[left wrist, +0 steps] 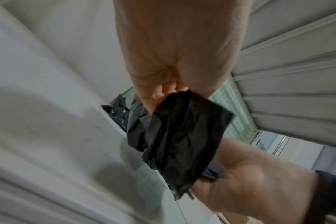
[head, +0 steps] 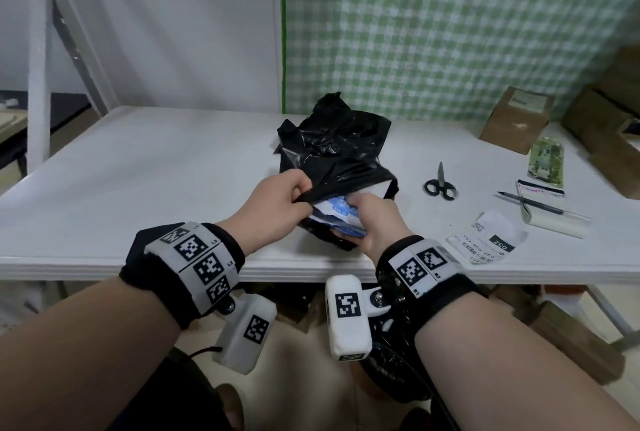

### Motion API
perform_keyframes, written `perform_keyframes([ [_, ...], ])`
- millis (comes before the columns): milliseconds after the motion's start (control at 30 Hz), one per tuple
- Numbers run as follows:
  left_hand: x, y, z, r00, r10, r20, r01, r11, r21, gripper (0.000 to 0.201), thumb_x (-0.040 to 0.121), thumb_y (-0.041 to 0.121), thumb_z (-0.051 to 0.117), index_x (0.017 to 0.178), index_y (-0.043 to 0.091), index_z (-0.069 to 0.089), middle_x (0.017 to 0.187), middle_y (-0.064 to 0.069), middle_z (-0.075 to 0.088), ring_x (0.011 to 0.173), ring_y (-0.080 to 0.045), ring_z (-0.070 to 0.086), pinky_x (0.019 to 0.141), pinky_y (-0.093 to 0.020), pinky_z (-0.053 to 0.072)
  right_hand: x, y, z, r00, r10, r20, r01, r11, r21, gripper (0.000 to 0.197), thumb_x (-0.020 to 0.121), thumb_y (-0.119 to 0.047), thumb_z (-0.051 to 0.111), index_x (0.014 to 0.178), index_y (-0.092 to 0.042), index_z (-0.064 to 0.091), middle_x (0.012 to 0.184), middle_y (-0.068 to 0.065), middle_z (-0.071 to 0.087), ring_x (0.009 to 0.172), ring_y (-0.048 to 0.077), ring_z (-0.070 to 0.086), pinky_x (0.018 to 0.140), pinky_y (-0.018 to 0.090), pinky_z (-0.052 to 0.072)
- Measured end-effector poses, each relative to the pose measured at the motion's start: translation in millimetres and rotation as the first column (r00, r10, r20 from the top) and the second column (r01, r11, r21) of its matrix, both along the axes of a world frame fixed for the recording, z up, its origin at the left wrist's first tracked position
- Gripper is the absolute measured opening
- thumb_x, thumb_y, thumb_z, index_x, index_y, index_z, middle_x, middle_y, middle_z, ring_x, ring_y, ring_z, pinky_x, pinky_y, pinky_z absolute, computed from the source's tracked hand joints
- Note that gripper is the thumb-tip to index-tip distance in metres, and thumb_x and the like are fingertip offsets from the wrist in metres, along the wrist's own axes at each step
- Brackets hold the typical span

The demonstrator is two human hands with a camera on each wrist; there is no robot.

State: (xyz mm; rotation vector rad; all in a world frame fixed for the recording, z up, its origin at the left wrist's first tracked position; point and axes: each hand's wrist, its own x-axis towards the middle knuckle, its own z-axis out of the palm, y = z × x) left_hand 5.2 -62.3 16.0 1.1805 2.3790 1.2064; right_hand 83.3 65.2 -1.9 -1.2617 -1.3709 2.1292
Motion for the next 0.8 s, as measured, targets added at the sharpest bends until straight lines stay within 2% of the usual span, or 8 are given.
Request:
perform_keyframes([
  [100,8.4,2.6,3.7,0.992,-0.123,-0.001,0.123,0.992,0.018,0.030,0.077,-0.001,0.062,0.069,0.021,0.043,0.060,0.006,0.038,0.052,-0.006,0.033,0.053,-0.020,0.030,-8.3,1.0,-4.1,0.997,-0.073,-0.001,0.072,0.996,0.055,0.046,0.071,-0.011,0.056,0.116,-0.002,0.055,0.112,0.018,0.064,0.094,0.037,0.066,0.081,0.053,0.055],
  [233,2.5,1.3,-3.6,0.978,-0.128,0.161,0.141,0.988,-0.070,0.025,0.078,0.002,0.065,0.072,0.019,0.049,0.061,0.004,0.041,0.056,-0.011,0.038,0.056,-0.021,0.036,-8.1,-0.3,3.9,0.987,-0.055,-0.152,0.034,0.990,-0.135,0.032,0.088,-0.002,0.047,0.118,0.001,0.058,0.111,0.020,0.066,0.099,0.035,0.065,0.083,0.049,0.055],
  [300,-1.2,-0.8,-7.6,0.977,-0.136,0.163,0.157,0.979,-0.127,0.020,0.078,0.005,0.067,0.075,0.018,0.051,0.065,0.001,0.046,0.062,-0.016,0.042,0.060,-0.026,0.035,-5.4,1.0,5.3,0.963,-0.071,-0.259,0.010,0.973,-0.230,0.034,0.090,0.000,0.043,0.121,0.002,0.058,0.116,0.021,0.065,0.106,0.034,0.063,0.086,0.049,0.053],
  [400,-0.6,-4.2,-4.6,0.973,-0.191,0.132,0.202,0.977,-0.074,0.018,0.078,0.006,0.068,0.075,0.017,0.054,0.076,-0.004,0.054,0.071,-0.016,0.049,0.067,-0.027,0.038,3.3,-0.3,8.4,0.935,-0.011,-0.354,-0.112,0.939,-0.325,0.038,0.092,-0.001,0.039,0.126,0.005,0.054,0.125,0.023,0.060,0.116,0.035,0.058,0.093,0.047,0.051],
  [500,-2.4,-8.3,3.8,0.975,-0.212,0.061,0.210,0.977,0.036,0.024,0.081,0.003,0.065,0.074,0.022,0.052,0.079,0.002,0.055,0.077,-0.013,0.051,0.071,-0.025,0.042,11.7,-1.2,13.1,0.937,0.141,-0.320,-0.242,0.923,-0.301,0.027,0.090,0.000,0.046,0.111,0.003,0.061,0.104,0.019,0.067,0.095,0.029,0.065,0.076,0.037,0.057],
  [600,-3.4,-10.3,4.4,0.976,-0.217,0.026,0.216,0.975,0.048,0.024,0.082,0.002,0.063,0.078,0.023,0.052,0.083,0.003,0.057,0.082,-0.014,0.054,0.081,-0.032,0.047,12.3,-3.0,16.5,0.936,0.138,-0.323,-0.236,0.928,-0.288,0.018,0.088,0.007,0.047,0.086,0.002,0.064,0.073,0.013,0.070,0.066,0.020,0.070,0.065,0.030,0.059],
  [700,2.3,-9.6,-0.3,0.965,-0.245,0.095,0.242,0.969,0.047,0.025,0.082,0.001,0.063,0.084,0.024,0.053,0.085,-0.003,0.058,0.079,-0.017,0.055,0.079,-0.034,0.050,3.1,-4.6,14.2,0.936,0.013,-0.351,-0.141,0.929,-0.341,0.022,0.088,0.011,0.040,0.085,0.003,0.060,0.072,0.015,0.065,0.066,0.022,0.066,0.057,0.029,0.059],
  [800,5.4,-9.5,0.2,0.949,-0.279,0.147,0.268,0.959,0.089,0.026,0.083,-0.003,0.061,0.085,0.022,0.054,0.082,0.000,0.056,0.072,-0.007,0.053,0.070,-0.019,0.047,-7.6,-6.2,8.8,0.928,-0.115,-0.353,-0.049,0.905,-0.423,0.025,0.089,0.011,0.035,0.093,0.003,0.058,0.077,0.015,0.061,0.070,0.023,0.062,0.046,0.029,0.057],
])
